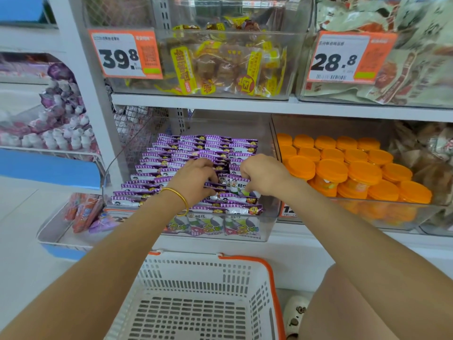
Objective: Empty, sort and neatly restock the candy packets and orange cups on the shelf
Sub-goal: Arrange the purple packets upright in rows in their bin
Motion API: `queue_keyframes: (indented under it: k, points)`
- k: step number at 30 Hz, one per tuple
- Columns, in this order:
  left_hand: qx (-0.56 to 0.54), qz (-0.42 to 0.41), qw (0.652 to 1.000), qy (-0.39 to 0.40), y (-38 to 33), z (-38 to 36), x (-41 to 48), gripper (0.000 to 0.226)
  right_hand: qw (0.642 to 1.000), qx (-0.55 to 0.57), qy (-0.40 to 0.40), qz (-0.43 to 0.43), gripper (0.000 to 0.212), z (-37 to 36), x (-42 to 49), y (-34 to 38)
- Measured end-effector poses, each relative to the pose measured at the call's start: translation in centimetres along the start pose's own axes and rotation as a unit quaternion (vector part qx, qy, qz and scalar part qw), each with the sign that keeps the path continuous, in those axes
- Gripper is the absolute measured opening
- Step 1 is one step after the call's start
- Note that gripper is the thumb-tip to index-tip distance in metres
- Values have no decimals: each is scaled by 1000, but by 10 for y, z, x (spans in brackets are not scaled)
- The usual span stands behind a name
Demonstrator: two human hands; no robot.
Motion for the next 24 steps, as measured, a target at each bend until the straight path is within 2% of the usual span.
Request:
queue_keyframes:
  k: [2,6,9,13,16,18,21,24]
  points:
    - [23,12,1000,12,1,-1,3,29,1000,-8,0,3,24,-4,2,3]
    - [40,15,999,26,0,-3,6,16,1000,-27,-3,3,38,-8,2,4]
    - [31,9,999,20,2,-1,3,14,999,-35,-8,3,38,-11,3,5]
    - [-1,8,1000,-5,8,2,-3,14,1000,-17,-9,9,9,-11,5,5]
    - [-19,-7,999,-48,3,5,-6,21,1000,-14,6,20,2,-9,2,4]
    - [-64,-56,992,-88,-12,12,-10,16,999,-14,10,28,10,-3,-1,2]
    - [-82,-124,988,-42,-36,7,-13,8,1000,22,-13,14,23,9,-4,-7]
    - [-87,-97,991,-15,-36,0,-10,10,999,36,-11,15,21,9,-6,-7]
Point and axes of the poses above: each hand's wrist, its own x-axis towards the middle knuckle, its own z-axis out of the back of the hand, y = z × x, the point moved 5 cm from there along x, towards the middle knuckle, and after that the axes turned 3 degrees about -x, right-handed, at the moved point
